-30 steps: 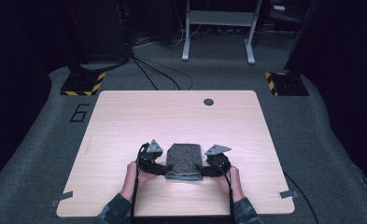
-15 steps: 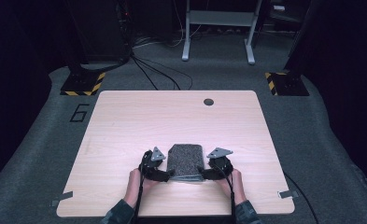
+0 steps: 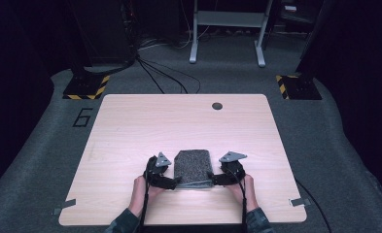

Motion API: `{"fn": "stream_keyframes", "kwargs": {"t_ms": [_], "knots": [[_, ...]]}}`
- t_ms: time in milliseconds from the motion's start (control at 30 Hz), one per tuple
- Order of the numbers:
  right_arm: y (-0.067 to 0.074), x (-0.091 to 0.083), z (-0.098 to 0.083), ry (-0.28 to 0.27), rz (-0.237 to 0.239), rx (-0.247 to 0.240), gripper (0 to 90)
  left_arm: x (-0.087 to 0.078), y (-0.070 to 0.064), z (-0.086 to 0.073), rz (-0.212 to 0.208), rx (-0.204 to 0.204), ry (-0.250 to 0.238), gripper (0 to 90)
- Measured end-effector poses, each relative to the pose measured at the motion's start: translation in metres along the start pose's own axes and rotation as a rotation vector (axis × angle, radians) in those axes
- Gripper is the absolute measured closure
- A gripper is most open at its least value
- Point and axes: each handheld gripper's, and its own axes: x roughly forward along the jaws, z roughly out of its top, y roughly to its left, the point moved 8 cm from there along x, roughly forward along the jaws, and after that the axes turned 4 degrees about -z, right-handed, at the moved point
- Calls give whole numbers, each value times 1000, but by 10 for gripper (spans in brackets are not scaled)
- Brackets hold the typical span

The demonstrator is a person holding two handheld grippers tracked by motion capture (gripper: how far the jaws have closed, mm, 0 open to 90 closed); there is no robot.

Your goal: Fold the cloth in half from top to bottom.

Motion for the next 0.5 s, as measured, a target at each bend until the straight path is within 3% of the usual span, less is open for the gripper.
{"fn": "stream_keyframes", "kwargs": {"t_ms": [133, 300, 467, 500], "knots": [[-5, -10, 2, -30, -3, 27, 192, -9, 2, 1, 9, 4, -11, 147], [-19, -27, -1, -43, -39, 61, 160, -28, 12, -2, 51, -11, -38, 135], [-38, -42, -16, -35, -92, 90, 139, -45, 31, -19, 120, -54, -44, 125], [-46, -49, -25, -37, -127, 101, 137, -48, 35, -25, 132, -63, -40, 122]]}}
